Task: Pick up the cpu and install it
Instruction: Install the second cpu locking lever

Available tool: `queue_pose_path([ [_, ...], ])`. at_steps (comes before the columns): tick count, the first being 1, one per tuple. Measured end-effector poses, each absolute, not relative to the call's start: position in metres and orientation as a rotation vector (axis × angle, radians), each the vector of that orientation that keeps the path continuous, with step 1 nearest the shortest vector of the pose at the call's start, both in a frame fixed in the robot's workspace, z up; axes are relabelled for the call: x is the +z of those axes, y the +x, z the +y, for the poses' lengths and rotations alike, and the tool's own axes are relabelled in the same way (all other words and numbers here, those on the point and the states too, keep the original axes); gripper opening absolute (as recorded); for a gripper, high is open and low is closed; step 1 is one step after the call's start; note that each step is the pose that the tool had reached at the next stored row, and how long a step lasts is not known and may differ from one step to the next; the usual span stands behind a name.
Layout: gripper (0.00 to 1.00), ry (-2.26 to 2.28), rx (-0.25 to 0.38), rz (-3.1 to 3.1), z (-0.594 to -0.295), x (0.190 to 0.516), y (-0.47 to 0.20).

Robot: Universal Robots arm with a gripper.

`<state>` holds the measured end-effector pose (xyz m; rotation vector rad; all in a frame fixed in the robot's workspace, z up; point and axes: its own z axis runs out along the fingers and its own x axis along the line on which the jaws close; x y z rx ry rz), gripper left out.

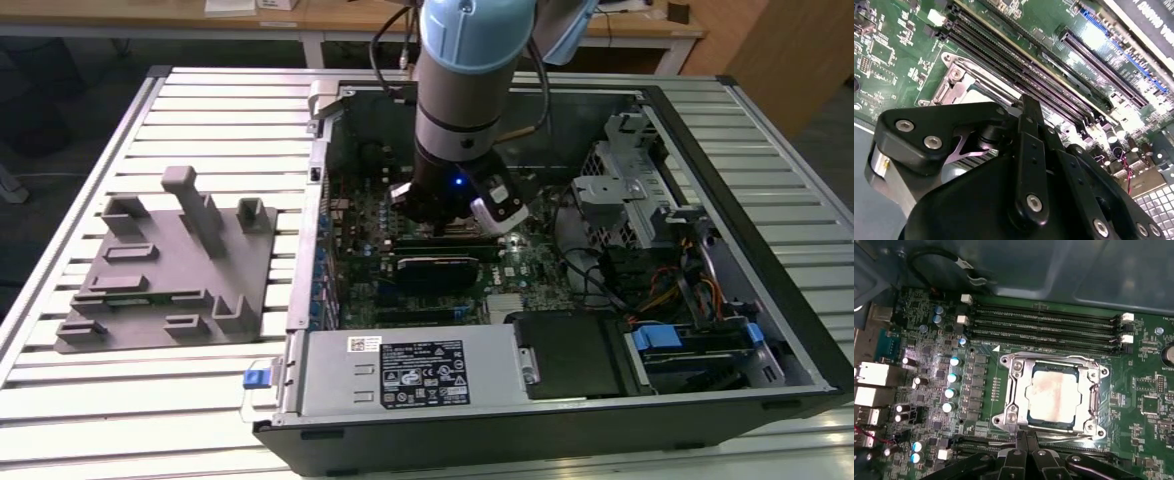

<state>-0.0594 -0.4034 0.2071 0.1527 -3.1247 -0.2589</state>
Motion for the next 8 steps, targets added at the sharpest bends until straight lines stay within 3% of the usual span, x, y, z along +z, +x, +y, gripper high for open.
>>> queue_pose_path([
  [8, 0.11, 0.153, -0.330, -3.120, -0.4123, 0.2021, -0.0629],
])
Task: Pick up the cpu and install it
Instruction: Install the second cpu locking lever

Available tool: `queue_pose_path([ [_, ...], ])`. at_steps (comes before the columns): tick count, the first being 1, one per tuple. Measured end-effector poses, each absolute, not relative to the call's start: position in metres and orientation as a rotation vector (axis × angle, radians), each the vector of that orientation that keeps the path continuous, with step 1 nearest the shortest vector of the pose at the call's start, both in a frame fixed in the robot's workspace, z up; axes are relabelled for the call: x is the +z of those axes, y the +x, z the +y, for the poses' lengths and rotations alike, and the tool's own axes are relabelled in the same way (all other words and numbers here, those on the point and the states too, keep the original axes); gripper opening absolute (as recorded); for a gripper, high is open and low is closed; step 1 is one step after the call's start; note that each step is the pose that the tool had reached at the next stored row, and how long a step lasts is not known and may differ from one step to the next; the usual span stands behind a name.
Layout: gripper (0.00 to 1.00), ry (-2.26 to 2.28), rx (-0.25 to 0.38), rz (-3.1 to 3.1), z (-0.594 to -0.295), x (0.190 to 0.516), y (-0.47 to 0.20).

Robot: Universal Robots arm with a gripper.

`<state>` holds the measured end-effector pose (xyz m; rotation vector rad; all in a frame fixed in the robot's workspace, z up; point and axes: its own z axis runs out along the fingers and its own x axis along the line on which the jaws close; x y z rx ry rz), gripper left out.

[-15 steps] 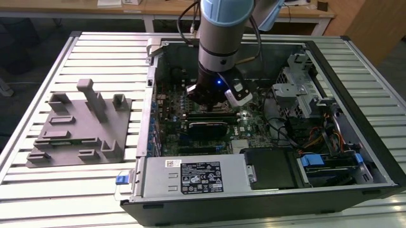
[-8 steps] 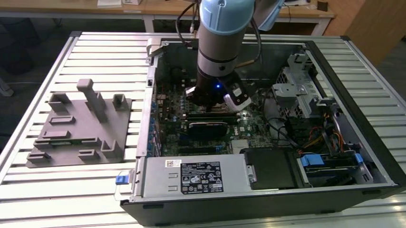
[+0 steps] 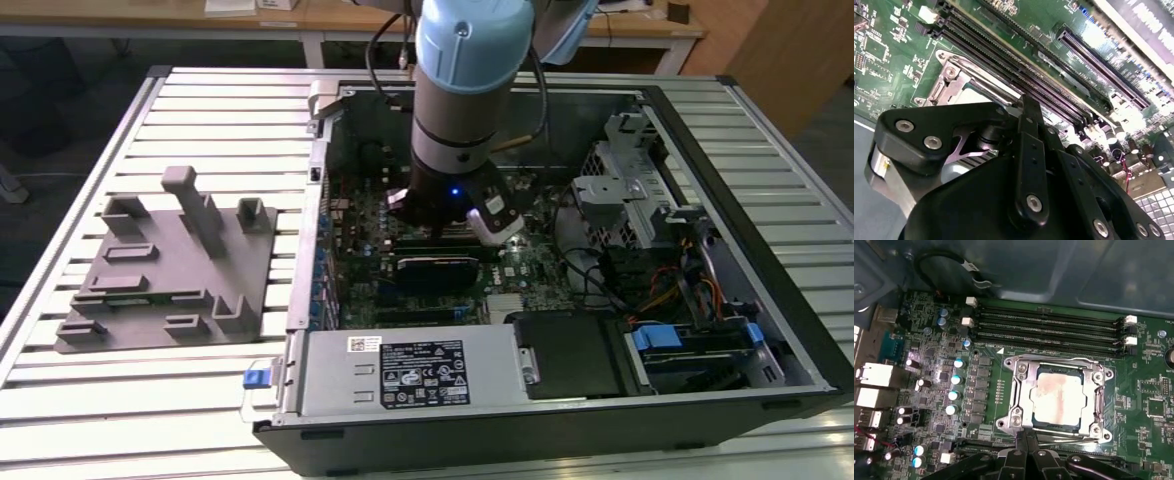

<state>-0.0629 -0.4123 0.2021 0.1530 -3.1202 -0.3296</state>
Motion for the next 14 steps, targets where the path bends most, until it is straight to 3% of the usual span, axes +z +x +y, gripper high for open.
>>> queue_pose_path([
  [14, 0.11, 0.153, -0.419, -3.112, -0.4224, 0.1952, -0.0725],
])
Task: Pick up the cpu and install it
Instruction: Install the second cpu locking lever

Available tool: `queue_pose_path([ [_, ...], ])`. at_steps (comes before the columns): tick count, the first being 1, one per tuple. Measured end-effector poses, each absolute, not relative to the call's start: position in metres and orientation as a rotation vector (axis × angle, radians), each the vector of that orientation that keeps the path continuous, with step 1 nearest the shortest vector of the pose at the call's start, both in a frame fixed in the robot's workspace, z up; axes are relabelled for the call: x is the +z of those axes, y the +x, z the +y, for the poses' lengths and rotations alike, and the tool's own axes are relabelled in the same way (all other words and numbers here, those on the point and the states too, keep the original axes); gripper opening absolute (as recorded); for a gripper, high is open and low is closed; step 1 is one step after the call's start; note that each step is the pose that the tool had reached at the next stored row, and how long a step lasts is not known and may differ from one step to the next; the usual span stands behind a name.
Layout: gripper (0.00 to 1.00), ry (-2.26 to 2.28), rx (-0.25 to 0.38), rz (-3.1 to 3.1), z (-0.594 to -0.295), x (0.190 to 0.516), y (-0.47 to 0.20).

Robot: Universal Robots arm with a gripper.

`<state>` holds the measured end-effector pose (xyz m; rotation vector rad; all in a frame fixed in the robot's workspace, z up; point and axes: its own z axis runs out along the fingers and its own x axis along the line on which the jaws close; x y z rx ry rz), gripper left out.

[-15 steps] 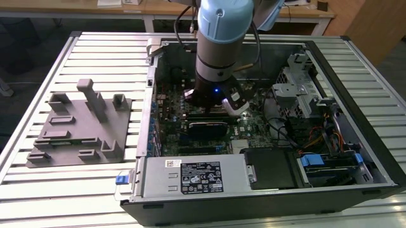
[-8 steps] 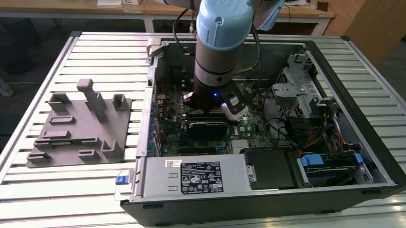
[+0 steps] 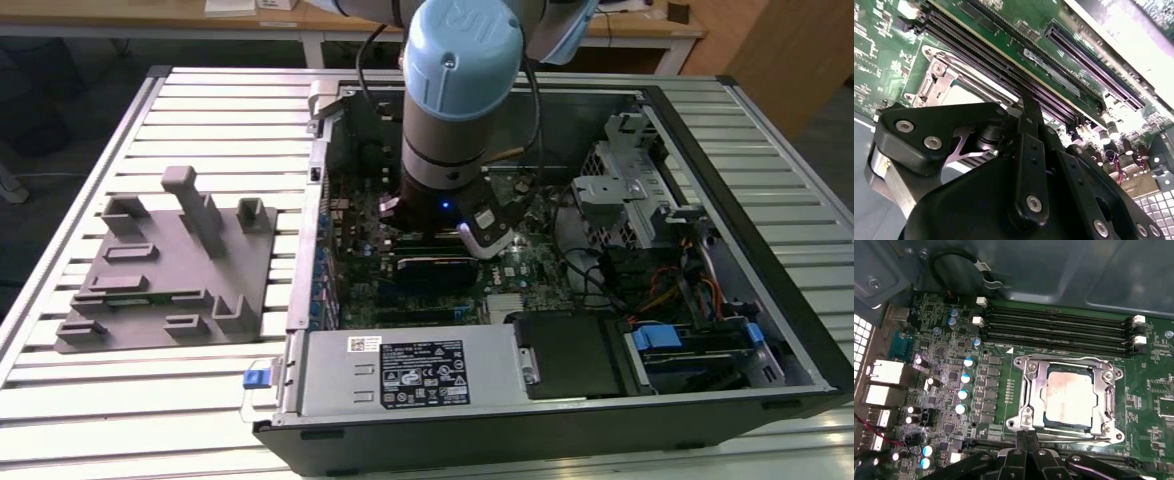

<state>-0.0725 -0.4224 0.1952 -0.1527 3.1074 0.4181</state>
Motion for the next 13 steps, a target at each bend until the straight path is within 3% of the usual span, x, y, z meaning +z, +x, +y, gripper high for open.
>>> queue_pose_path([
  [13, 0.11, -0.153, 0.454, 3.101, -0.4228, 0.1896, -0.0796],
])
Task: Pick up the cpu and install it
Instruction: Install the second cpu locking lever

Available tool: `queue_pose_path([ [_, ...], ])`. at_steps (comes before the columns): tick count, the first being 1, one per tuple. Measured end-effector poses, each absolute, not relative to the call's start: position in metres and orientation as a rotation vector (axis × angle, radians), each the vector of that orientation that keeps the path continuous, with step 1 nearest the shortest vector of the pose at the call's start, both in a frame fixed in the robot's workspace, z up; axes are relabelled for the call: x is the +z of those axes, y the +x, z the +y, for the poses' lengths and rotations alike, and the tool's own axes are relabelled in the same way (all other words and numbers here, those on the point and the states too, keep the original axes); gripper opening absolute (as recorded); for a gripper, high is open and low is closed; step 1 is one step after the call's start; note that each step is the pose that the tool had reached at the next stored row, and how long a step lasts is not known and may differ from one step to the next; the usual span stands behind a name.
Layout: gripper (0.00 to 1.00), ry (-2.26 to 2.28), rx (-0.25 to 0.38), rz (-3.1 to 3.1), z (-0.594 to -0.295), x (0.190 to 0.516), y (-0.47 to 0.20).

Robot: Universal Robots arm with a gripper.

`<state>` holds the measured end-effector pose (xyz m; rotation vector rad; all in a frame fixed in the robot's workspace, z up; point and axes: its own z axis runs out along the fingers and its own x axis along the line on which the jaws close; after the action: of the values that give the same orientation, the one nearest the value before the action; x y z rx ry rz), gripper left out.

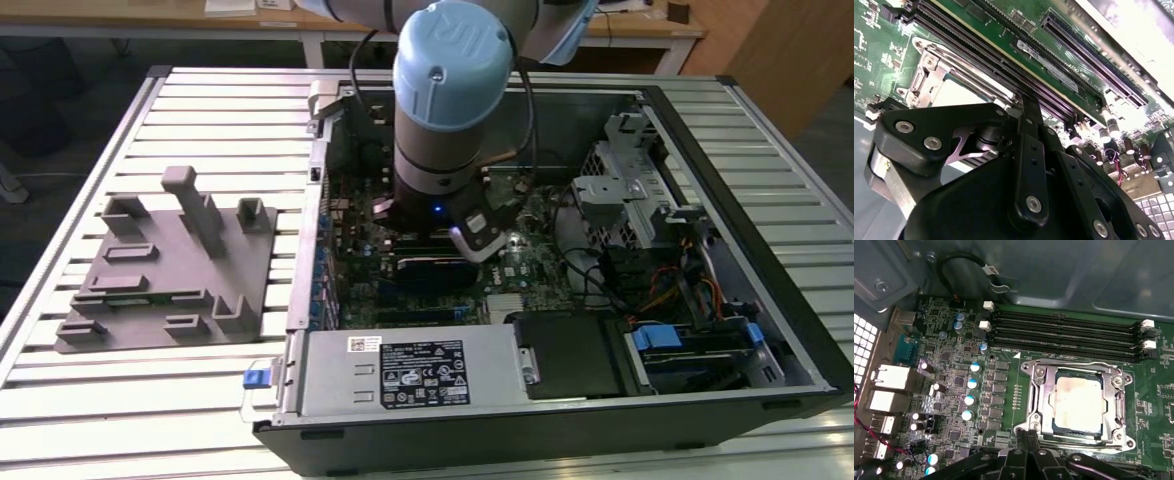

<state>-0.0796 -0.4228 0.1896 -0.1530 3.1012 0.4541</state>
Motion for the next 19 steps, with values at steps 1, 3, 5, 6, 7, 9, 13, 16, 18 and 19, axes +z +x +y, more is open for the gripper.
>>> queue_pose_path([
  [1, 0.11, -0.153, 0.456, 3.101, -0.4228, 0.1894, -0.0803],
  [3, 0.11, -0.153, 0.459, 3.100, -0.4228, 0.1889, -0.0813],
  [5, 0.11, -0.153, 0.463, 3.100, -0.4228, 0.1882, -0.0816],
  [6, 0.11, -0.153, 0.466, 3.099, -0.4228, 0.1879, -0.0816],
  [7, 0.11, -0.153, 0.469, 3.099, -0.4227, 0.1878, -0.0817],
  [9, 0.11, -0.153, 0.476, 3.097, -0.4224, 0.1873, -0.0817],
  [13, 0.11, -0.153, 0.479, 3.096, -0.4223, 0.1872, -0.0817],
  [16, 0.11, -0.153, 0.478, 3.097, -0.4223, 0.1893, -0.0825],
  [18, 0.11, -0.153, 0.479, 3.097, -0.4223, 0.1934, -0.0826],
  [19, 0.11, -0.153, 0.478, 3.097, -0.4223, 0.1960, -0.0826],
])
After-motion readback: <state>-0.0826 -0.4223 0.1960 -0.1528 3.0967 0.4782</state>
